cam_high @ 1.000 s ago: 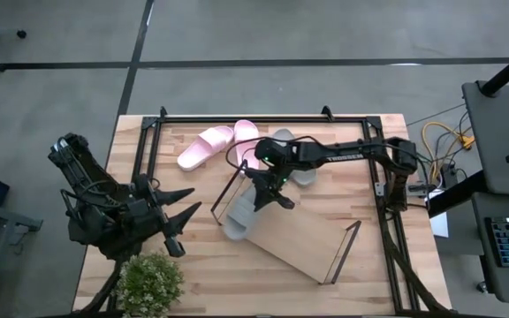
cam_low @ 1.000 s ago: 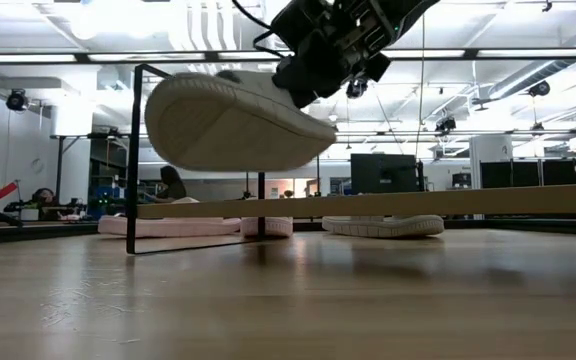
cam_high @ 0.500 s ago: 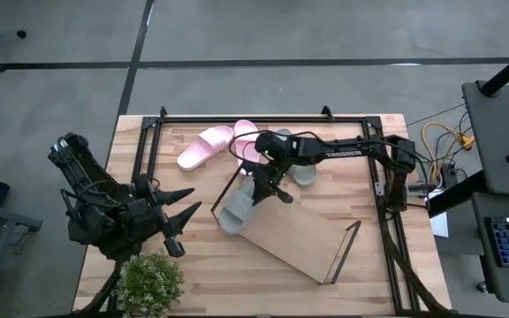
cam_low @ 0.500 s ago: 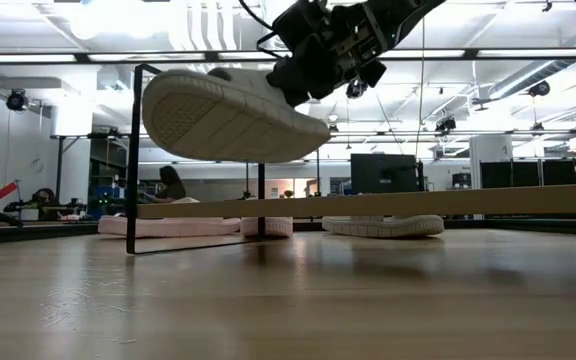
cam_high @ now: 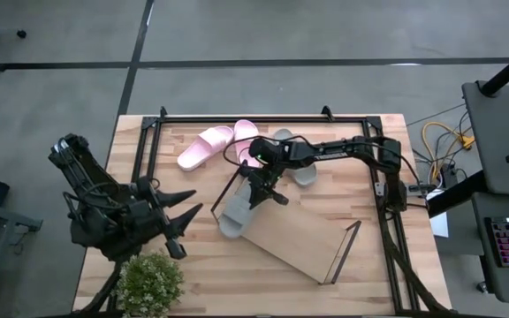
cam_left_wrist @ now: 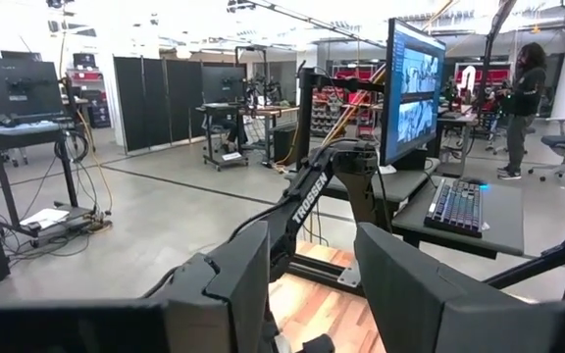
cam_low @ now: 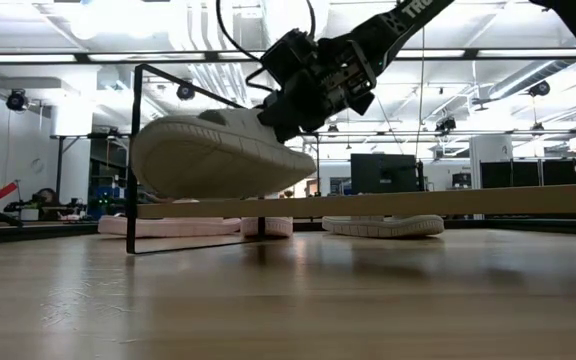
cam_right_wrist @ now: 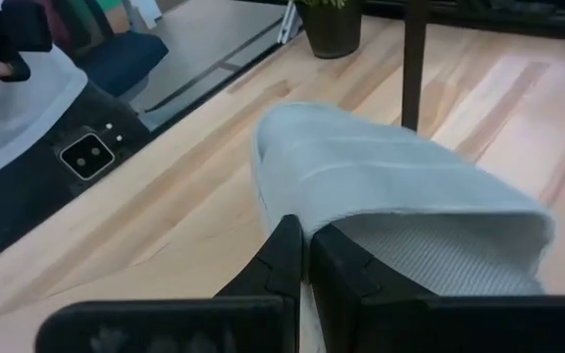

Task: Pick and place slides into the shelf
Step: Put the right gray slipper on the shelf, then put the gray slipper on the shelf

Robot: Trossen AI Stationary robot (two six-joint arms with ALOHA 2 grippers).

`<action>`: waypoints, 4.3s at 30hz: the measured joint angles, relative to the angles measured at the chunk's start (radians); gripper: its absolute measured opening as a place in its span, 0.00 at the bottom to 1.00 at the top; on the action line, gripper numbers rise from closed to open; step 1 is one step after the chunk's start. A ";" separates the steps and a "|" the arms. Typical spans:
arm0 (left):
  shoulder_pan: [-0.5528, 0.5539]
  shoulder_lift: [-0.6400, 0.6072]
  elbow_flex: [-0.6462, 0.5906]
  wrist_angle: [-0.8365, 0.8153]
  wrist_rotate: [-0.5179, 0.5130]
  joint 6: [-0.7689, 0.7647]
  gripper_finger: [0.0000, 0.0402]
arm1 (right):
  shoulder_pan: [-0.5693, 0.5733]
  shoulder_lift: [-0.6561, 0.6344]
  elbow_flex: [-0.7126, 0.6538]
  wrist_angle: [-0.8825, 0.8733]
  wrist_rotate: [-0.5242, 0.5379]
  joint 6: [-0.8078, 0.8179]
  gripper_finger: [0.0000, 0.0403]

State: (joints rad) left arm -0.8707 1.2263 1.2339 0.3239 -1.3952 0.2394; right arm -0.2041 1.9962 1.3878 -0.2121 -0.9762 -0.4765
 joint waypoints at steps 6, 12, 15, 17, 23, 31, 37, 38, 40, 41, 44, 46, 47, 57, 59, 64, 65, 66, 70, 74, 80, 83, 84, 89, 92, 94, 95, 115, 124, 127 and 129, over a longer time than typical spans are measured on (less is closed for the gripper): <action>0.000 0.001 0.000 0.001 0.000 -0.001 0.35 | -0.014 -0.004 0.000 0.007 -0.001 -0.014 0.02; 0.000 0.001 0.000 0.005 0.000 -0.001 0.35 | -0.035 0.007 -0.001 0.011 -0.007 -0.010 0.02; 0.000 0.001 0.000 0.005 0.000 -0.001 0.35 | -0.035 0.017 -0.001 0.009 -0.003 -0.003 0.02; 0.000 0.001 0.000 0.005 0.000 -0.001 0.35 | -0.035 0.019 -0.003 0.006 0.000 0.007 0.02; 0.000 0.001 0.000 0.007 0.000 -0.001 0.35 | -0.035 0.019 -0.003 0.008 0.016 0.088 0.05; 0.000 0.000 0.000 0.008 0.000 -0.050 0.35 | -0.032 0.009 -0.003 -0.046 0.121 0.162 0.25; 0.000 0.000 0.000 0.008 0.000 -0.051 0.35 | -0.034 -0.013 -0.003 -0.128 0.147 0.162 0.41; 0.000 -0.001 0.000 0.008 0.000 -0.052 0.35 | -0.034 -0.022 -0.003 -0.132 0.151 0.163 0.43; 0.000 -0.002 0.000 0.008 0.000 -0.052 0.35 | -0.033 -0.037 -0.003 -0.137 0.171 0.175 0.46; 0.000 -0.003 0.000 0.008 0.000 -0.051 0.35 | -0.032 -0.047 -0.003 -0.141 0.184 0.184 0.47; 0.000 -0.006 0.000 0.008 0.001 -0.051 0.35 | -0.032 -0.082 -0.004 -0.145 0.203 0.215 0.49; 0.000 -0.009 0.000 0.008 0.002 -0.051 0.35 | -0.034 -0.111 -0.003 -0.154 0.203 0.257 0.50; 0.000 -0.011 0.000 0.008 0.002 -0.050 0.35 | -0.034 -0.126 -0.003 -0.154 0.203 0.284 0.50; 0.007 -0.030 -0.001 0.008 -0.042 0.043 0.35 | -0.001 -0.358 -0.004 0.006 0.335 0.630 0.48; 0.010 -0.034 -0.001 0.008 -0.098 0.061 0.35 | 0.034 -0.423 -0.004 0.072 0.520 0.671 0.47; 0.021 -0.036 -0.001 0.005 -0.155 0.115 0.35 | 0.186 -0.557 -0.002 0.149 1.119 0.660 0.43; 0.022 -0.036 -0.001 0.005 -0.153 0.137 0.35 | 0.219 -0.571 -0.002 0.151 1.213 0.646 0.43; 0.026 -0.036 -0.001 0.006 -0.142 0.160 0.35 | 0.253 -0.585 -0.002 0.151 1.288 0.638 0.42; 0.062 -0.057 -0.002 0.005 -0.012 0.184 0.35 | 0.352 -0.614 -0.004 0.135 1.463 0.670 0.41; 0.130 -0.109 -0.002 0.009 0.172 0.094 0.35 | 0.415 -0.639 -0.004 0.134 1.507 0.685 0.40; 0.170 -0.150 -0.002 0.008 0.237 0.054 0.35 | 0.473 -0.701 -0.004 0.027 1.651 0.608 0.40; 0.171 -0.158 -0.002 0.009 0.237 0.053 0.35 | 0.489 -0.747 -0.004 -0.072 1.707 0.571 0.39; 0.171 -0.155 -0.002 0.008 0.238 0.047 0.35 | 0.491 -0.761 -0.004 -0.106 1.711 0.566 0.38; 0.205 -0.130 -0.002 0.008 0.239 0.002 0.35 | 0.494 -0.832 -0.004 -0.289 1.710 0.634 0.37; 0.233 -0.107 -0.002 0.007 0.239 0.001 0.35 | 0.494 -0.860 -0.004 -0.353 1.711 0.668 0.37; 0.253 -0.098 -0.002 0.001 0.240 0.002 0.35 | 0.494 -0.873 -0.004 -0.370 1.711 0.660 0.37; 0.260 -0.097 -0.002 0.001 0.240 0.001 0.35 | 0.494 -0.880 -0.004 -0.374 1.710 0.651 0.37; 0.323 -0.363 -0.004 -0.680 0.500 -0.393 0.35 | 0.485 -0.822 -0.004 -0.931 1.708 0.713 0.43; 0.323 -0.400 -0.004 -0.715 0.624 -0.338 0.35 | 0.459 -0.595 -0.004 -1.051 1.703 0.686 0.55; 0.323 -0.419 -0.005 -0.746 0.662 -0.338 0.35 | 0.454 -0.539 -0.004 -1.025 1.701 0.686 0.55; 0.323 -0.432 -0.005 -0.768 0.688 -0.338 0.35 | 0.443 -0.515 -0.004 -0.998 1.662 0.686 0.54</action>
State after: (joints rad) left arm -0.5480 0.7942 1.2293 -0.4444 -0.7068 -0.0985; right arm 0.2386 1.4808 1.3834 -1.2097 0.6859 0.2092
